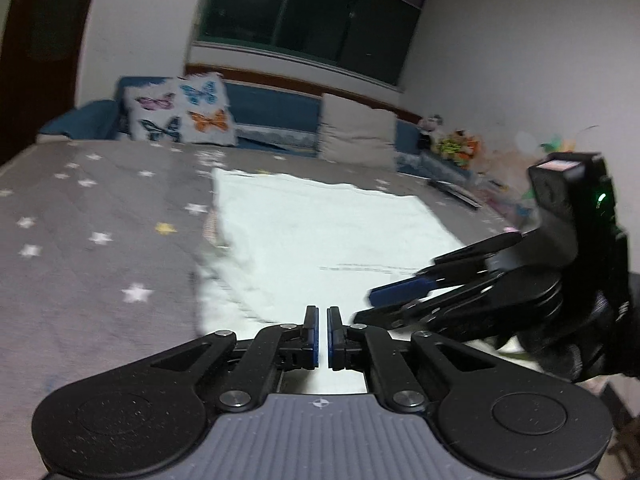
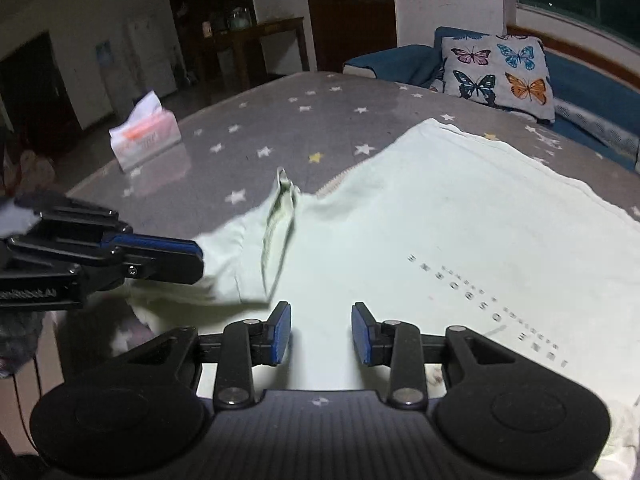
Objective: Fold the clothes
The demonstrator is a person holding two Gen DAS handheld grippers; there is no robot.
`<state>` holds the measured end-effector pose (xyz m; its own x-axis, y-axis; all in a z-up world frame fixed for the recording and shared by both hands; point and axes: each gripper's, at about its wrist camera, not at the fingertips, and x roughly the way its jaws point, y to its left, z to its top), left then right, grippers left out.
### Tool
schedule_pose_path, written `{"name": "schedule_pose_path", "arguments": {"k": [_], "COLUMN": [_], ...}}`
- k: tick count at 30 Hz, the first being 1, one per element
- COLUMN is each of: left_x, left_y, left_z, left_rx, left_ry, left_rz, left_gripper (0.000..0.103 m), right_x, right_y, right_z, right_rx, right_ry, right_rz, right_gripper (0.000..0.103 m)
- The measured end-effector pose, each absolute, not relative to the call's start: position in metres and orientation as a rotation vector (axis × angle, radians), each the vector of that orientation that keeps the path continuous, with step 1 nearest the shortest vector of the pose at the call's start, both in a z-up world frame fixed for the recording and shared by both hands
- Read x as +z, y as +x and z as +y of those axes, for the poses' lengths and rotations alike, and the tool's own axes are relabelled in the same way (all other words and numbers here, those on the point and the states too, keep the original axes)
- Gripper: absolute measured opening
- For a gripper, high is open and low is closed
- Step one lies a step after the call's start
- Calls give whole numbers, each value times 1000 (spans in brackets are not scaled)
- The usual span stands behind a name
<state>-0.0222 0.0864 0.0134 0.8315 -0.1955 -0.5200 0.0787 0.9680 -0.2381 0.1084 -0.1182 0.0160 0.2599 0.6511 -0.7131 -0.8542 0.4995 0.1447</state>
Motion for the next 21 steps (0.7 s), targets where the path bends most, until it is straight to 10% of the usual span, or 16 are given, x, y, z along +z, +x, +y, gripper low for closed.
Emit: {"name": "schedule_pose_path", "arguments": {"k": [9, 13, 21], "left_x": [6, 4, 0], "left_y": [-33, -31, -26], "left_z": [120, 115, 105], "left_rx": [33, 22, -6], "left_ry": [-201, -177, -138], "left_rz": [607, 608, 613], "left_gripper": [44, 46, 44], "right_x": [3, 2, 7], "right_y": [103, 98, 105], "right_z": [-80, -77, -83], "right_rx": [1131, 1150, 1140], "right_ry": [-294, -295, -222], "right_rz": [848, 874, 871], "right_gripper": [32, 10, 23]}}
